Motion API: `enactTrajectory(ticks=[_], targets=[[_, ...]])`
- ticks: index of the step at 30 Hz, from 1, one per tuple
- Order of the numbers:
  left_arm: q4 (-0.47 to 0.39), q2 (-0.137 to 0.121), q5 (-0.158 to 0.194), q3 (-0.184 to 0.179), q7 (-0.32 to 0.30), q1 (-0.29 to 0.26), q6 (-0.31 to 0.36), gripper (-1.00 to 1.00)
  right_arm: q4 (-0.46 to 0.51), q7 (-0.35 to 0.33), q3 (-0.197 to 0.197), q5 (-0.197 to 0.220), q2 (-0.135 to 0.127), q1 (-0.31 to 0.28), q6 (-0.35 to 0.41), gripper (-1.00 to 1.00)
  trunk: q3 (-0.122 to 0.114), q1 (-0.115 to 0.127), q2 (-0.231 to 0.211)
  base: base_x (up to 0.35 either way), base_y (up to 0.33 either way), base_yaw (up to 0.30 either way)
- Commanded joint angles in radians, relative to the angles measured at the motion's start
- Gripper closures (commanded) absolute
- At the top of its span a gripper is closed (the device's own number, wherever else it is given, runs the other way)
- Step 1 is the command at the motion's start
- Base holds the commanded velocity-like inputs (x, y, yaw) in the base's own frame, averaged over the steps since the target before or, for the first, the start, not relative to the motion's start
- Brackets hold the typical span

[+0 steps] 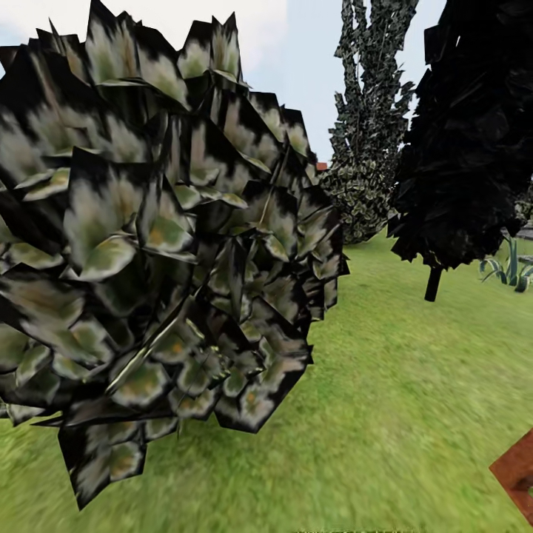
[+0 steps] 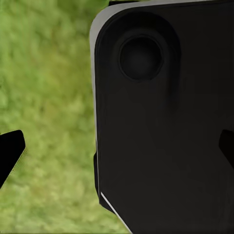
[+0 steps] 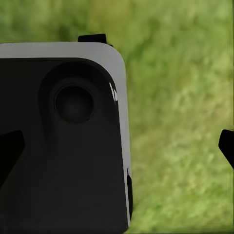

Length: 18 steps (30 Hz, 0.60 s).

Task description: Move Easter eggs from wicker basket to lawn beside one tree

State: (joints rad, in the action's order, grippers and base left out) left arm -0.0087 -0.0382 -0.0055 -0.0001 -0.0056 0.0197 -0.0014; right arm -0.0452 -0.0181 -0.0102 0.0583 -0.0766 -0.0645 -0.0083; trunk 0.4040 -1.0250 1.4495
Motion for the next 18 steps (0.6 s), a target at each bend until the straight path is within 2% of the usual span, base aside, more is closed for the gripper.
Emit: enactTrajectory(ticks=[1,18], targets=[[-0.001,0.0,-0.001,0.0,-0.001,0.0,0.0,-1.0,-0.002,-0.002,-0.001,0.006,0.0,-0.001,-0.001,-1.0,0.001,0.0,0.0,0.0,0.0,-0.3],[-0.001,0.0,-0.001,0.0,-0.001,0.0,0.0,-1.0,-0.002,-0.002,-0.001,0.006,0.0,-0.001,-0.001,-1.0,0.001,0.0,0.0,0.0,0.0,-0.3]])
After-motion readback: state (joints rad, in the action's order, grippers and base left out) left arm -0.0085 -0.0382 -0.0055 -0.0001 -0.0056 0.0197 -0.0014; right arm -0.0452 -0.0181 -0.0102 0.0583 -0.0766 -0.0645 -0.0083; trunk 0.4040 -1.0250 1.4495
